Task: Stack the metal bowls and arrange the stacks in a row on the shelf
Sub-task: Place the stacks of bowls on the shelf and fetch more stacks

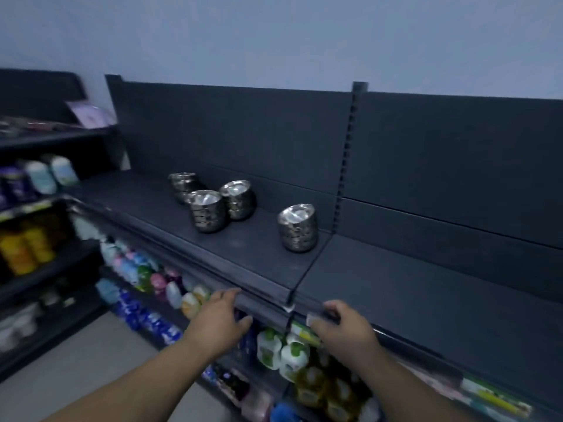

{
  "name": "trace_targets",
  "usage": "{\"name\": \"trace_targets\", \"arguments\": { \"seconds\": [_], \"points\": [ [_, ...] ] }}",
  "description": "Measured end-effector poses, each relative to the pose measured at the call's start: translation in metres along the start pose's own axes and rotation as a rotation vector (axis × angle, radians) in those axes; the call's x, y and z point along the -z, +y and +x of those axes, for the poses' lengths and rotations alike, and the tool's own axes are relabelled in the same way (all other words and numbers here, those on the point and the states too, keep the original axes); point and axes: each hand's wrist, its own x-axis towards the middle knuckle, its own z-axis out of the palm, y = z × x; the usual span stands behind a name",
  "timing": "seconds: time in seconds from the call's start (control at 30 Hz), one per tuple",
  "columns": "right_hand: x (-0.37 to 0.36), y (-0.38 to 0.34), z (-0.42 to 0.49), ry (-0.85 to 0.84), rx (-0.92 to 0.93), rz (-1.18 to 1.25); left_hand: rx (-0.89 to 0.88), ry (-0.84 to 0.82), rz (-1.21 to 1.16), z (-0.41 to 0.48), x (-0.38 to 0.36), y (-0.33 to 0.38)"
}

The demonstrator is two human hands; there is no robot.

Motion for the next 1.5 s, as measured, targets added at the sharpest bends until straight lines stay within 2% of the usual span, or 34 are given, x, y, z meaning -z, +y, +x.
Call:
{"name": "trace_targets", "arguments": {
  "seconds": [0.37, 0.6, 0.77, 0.93, 1.07, 1.3, 1.5],
  "points": [
    [-0.109, -0.12, 0.078, -0.252, 0.272, -0.036, 0.262, 0.121, -0.046, 0.024, 0.062, -0.124],
    [-0.176, -0.186, 0.157, -0.406, 0.456, -0.199, 0.431, 0.209, 0.025, 0.068, 0.096, -0.182],
    [-0.219, -0.232, 0.192, -0.46, 0.539, -0.289, 0.49, 0.244, 0.092, 0.094, 0.113, -0.225],
    [-0.278, -0.277, 0.213, -0.426, 0.58, -0.381, 0.542, 0.237, 0.144, 0.122, 0.132, -0.292],
    [-0.326, -0.317, 0.234, -0.389, 0.527, -0.408, 0.532, 0.194, 0.205, 0.152, 0.155, -0.36],
    [-0.39, -0.381, 0.271, -0.263, 0.397, -0.383, 0.418, 0.113, 0.27, 0.22, 0.22, -0.46],
    [-0.394, -0.402, 0.317, -0.146, 0.283, -0.358, 0.245, 0.085, 0.25, 0.301, 0.243, -0.48]
  ]
}}
